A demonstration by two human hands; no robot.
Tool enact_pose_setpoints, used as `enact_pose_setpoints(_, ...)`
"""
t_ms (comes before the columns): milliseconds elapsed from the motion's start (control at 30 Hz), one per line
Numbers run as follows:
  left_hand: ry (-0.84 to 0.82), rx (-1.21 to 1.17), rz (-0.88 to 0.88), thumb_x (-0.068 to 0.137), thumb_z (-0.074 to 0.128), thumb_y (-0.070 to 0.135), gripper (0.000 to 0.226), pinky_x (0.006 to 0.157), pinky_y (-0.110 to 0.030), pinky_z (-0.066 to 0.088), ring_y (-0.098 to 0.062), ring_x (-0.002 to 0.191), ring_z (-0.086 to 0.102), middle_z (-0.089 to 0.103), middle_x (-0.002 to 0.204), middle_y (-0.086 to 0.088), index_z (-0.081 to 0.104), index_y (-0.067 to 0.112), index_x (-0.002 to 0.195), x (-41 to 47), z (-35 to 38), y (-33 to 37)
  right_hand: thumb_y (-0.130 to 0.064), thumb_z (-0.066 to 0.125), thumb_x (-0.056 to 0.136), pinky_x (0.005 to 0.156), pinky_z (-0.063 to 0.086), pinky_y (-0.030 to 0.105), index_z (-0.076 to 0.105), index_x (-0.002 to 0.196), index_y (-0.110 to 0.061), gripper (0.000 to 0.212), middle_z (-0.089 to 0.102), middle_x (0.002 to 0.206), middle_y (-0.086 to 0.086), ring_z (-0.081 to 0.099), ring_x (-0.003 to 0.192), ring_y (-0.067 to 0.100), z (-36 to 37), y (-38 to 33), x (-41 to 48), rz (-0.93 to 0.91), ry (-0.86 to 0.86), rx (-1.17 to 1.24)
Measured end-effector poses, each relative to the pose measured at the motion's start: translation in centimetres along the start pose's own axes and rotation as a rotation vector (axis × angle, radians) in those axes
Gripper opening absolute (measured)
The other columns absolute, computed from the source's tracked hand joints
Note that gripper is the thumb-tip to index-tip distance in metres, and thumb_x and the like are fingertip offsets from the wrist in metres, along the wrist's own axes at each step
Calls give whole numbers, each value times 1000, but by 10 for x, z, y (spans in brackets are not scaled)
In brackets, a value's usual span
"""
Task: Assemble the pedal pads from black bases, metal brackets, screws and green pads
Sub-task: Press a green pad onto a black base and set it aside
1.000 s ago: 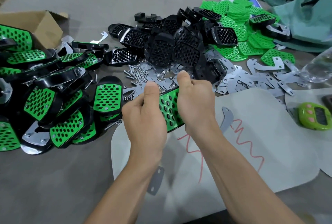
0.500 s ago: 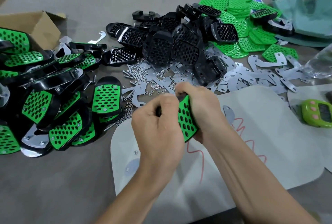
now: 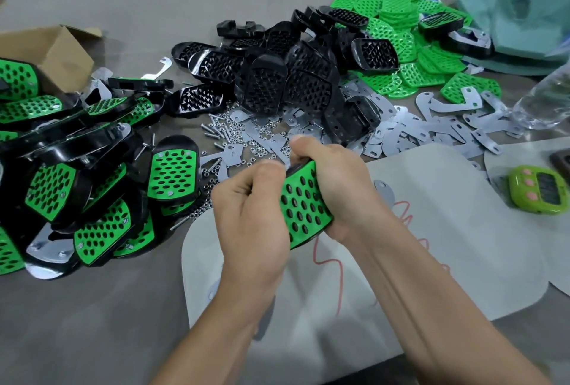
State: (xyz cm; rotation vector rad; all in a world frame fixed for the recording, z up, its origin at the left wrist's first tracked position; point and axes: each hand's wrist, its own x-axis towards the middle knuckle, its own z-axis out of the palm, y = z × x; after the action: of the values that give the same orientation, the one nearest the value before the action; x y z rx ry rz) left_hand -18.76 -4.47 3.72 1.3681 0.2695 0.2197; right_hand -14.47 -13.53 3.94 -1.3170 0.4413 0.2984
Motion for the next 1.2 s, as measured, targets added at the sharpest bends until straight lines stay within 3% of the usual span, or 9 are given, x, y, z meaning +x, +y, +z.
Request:
enact_pose_setpoints(167,52,235,147,75,53,33,38,48,-29,21,-15,48,20,22,48,12,30,21,48,10,-11,8,-61,47,88,50,41,25,59,58,-25,48,50,53,-7,49,46,8,3,1,0,-259,2,-239)
enact_pose_setpoints(267,123,342,144,73,52,37,38,44,-45,25,-19,51,20,19,47,9,31,21,45,23,-17,18,-65,38,93,54,44,22,62,69,-13,62,56,63,-4,53,56,8,-1,-2,-2,-357,-151,-247)
enact_pose_setpoints(367,141,362,135,72,52,38,41,47,-40,20,-19,48,17,16,44,11,32,21,41,29,-22,28,-47,52,97,73,48,32,57,95,1,49,58,85,5,55,79,17,-18,-11,-6,-286,-519,-149)
enact_pose_setpoints(467,98,292,76,70,54,34,41,44,-46,21,-26,51,15,19,47,8,26,15,48,27,-22,34,-23,58,96,87,51,52,58,110,6,32,62,99,15,60,94,27,-29,-17,-9,-205,-676,-90)
enact_pose_setpoints(567,71,149,-16,76,55,23,40,40,-39,22,-36,53,15,16,54,-2,20,16,56,22,-19,36,-13,54,95,86,50,46,63,106,6,24,64,96,19,62,92,29,-29,-18,-12,-214,-683,-19)
enact_pose_setpoints(667,62,65,-51,83,53,16,45,43,-21,32,-17,42,23,23,47,7,23,21,51,13,-16,38,-12,55,93,84,54,39,69,108,-1,23,72,97,12,68,91,26,-30,-17,-11,-181,-749,67)
enact_pose_setpoints(800,56,2,-60,76,54,19,38,46,-24,29,-20,52,20,20,54,-1,22,19,56,4,-10,38,-18,62,86,83,60,32,81,100,-17,23,78,97,2,74,92,15,-35,-9,-9,-107,-842,225)
enact_pose_setpoints(967,-3,-30,-73,91,51,6,56,39,-20,36,-12,35,32,31,41,9,37,19,39,-4,-2,39,-25,81,76,84,61,37,81,101,-14,28,78,100,6,75,94,20,-35,4,-4,-30,-834,387)
enact_pose_setpoints(1200,53,254,-88,71,56,29,36,52,-37,31,-21,54,26,23,52,-1,29,20,48,25,-23,31,-21,70,86,75,62,42,70,117,-2,36,72,108,16,71,93,28,-29,4,0,13,-679,141)
